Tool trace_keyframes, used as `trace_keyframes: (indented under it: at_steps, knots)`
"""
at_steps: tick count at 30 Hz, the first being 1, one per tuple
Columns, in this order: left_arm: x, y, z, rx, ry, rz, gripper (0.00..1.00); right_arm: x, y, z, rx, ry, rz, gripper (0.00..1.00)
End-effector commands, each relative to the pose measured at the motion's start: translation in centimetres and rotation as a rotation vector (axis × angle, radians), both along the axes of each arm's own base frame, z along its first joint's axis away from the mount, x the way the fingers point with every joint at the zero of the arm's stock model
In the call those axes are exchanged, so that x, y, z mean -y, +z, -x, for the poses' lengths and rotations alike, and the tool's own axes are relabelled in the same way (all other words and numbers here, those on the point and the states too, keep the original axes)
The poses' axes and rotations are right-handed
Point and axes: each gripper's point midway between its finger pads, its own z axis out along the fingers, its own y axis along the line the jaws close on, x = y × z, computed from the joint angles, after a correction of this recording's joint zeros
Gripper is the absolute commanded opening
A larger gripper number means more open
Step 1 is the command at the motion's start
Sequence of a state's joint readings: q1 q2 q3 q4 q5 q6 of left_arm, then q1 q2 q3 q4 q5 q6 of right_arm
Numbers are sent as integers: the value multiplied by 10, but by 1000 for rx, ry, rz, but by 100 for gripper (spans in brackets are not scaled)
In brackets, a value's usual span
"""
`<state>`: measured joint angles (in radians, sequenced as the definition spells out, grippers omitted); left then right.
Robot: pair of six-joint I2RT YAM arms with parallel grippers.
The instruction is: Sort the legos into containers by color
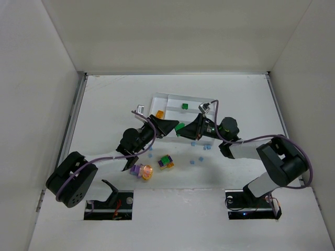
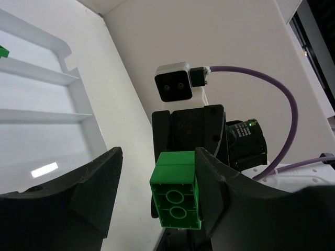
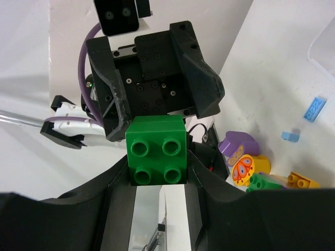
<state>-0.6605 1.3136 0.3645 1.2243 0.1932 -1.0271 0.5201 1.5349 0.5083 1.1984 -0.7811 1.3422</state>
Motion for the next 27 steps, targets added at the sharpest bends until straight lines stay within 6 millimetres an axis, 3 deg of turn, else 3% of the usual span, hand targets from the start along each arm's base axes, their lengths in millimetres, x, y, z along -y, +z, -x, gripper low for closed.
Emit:
trace_keyframes:
  at_steps: [1, 12, 15, 20, 23, 27]
  knots:
    - [1, 13, 8, 59, -24, 18, 54, 2, 30, -4, 110, 3, -72, 16]
    - [14, 24, 14, 58, -69, 35, 51, 1, 26, -10, 97, -4, -67, 16]
    - [13, 25, 14, 59, -68, 37, 47, 0, 25, -11, 96, -6, -67, 16]
    - [14, 30, 14, 66, -68, 45, 31, 0, 18, -14, 78, -12, -58, 17]
    - [11, 29, 11, 56, -53, 50, 25, 3, 15, -16, 71, -29, -53, 27]
    - [7, 27, 7, 45, -38, 53, 22, 12, 16, -18, 89, -63, -53, 51]
